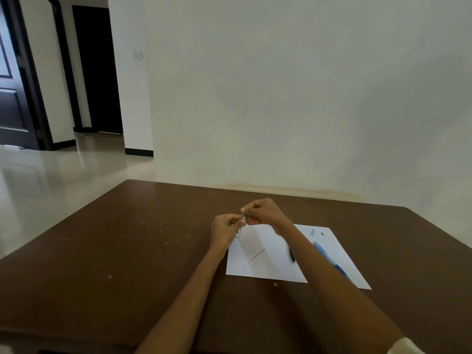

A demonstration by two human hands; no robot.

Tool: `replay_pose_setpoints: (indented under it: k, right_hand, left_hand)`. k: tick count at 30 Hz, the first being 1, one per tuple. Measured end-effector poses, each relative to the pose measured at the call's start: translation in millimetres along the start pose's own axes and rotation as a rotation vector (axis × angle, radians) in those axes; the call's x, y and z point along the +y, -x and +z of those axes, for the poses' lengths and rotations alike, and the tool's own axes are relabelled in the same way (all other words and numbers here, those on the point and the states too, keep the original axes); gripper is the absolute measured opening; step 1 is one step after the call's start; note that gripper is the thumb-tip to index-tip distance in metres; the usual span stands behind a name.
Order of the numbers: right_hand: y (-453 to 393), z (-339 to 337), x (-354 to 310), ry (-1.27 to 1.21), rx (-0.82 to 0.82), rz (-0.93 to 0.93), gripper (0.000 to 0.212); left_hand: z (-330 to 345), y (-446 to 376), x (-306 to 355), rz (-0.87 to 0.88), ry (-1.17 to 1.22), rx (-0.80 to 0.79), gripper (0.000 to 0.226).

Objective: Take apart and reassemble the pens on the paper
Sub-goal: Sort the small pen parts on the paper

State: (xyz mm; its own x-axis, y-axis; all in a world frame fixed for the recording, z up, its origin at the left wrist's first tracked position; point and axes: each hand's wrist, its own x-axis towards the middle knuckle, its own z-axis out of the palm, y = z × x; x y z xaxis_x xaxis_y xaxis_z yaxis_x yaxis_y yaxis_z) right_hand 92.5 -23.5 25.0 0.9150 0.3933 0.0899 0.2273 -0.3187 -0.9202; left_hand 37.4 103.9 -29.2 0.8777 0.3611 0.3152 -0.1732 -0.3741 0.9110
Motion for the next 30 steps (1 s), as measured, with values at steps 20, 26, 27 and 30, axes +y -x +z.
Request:
replay_pose_setpoints:
  k: [20, 26, 27, 30]
  right_hand:
    - [-17, 38, 13, 0.43, 0.138, 0.15, 0.02]
    - [11, 15, 7, 0.478, 0.19, 0.09, 0.018]
    - [19, 11, 7, 0.504, 0.18, 0.102, 0.018]
    - [38, 3, 11, 0.6, 0.133, 0.196, 0.023]
  left_hand:
    - [-8, -8, -18, 0.083, -0.507, -0.099, 0.025]
    - [-21, -5, -6, 0.285, -0.565, -0.336, 0.033]
    - [-22, -4, -3, 0.292, -0.623, -0.438, 0.035]
    - [-18, 0, 1, 0.237, -0.749, -0.634, 0.04]
